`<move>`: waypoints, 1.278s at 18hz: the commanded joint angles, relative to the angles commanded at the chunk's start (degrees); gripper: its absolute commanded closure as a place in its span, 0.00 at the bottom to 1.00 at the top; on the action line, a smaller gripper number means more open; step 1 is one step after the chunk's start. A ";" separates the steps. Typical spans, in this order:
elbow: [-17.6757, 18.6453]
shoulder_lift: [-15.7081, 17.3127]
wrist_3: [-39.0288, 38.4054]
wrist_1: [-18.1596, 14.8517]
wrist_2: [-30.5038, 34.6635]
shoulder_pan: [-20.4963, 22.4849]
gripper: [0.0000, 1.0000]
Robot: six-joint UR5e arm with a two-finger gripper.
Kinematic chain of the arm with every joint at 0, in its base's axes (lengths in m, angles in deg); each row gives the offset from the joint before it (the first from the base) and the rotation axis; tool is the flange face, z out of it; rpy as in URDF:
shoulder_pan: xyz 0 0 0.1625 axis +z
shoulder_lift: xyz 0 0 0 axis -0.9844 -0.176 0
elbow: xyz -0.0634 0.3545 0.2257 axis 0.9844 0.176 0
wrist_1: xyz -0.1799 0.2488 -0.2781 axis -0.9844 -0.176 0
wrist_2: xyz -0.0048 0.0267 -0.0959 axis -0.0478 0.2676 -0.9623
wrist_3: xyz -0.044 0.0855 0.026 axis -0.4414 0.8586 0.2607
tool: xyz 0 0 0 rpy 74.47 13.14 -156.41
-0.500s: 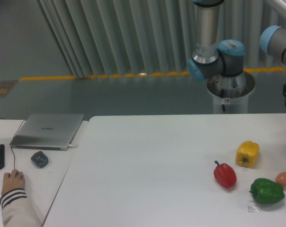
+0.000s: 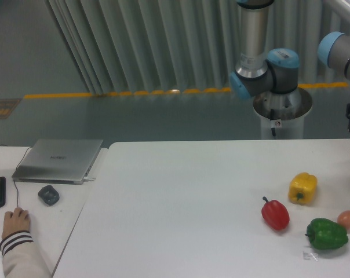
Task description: Place the green peppers in a basket
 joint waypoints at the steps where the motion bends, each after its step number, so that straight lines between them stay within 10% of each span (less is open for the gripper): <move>1: 0.00 0.09 -0.09 0.00 0.09 -0.09 0.00; 10: 0.09 -0.70 -19.76 0.18 -0.09 -2.90 0.00; 23: -6.14 -10.62 -35.88 13.26 0.09 -10.28 0.00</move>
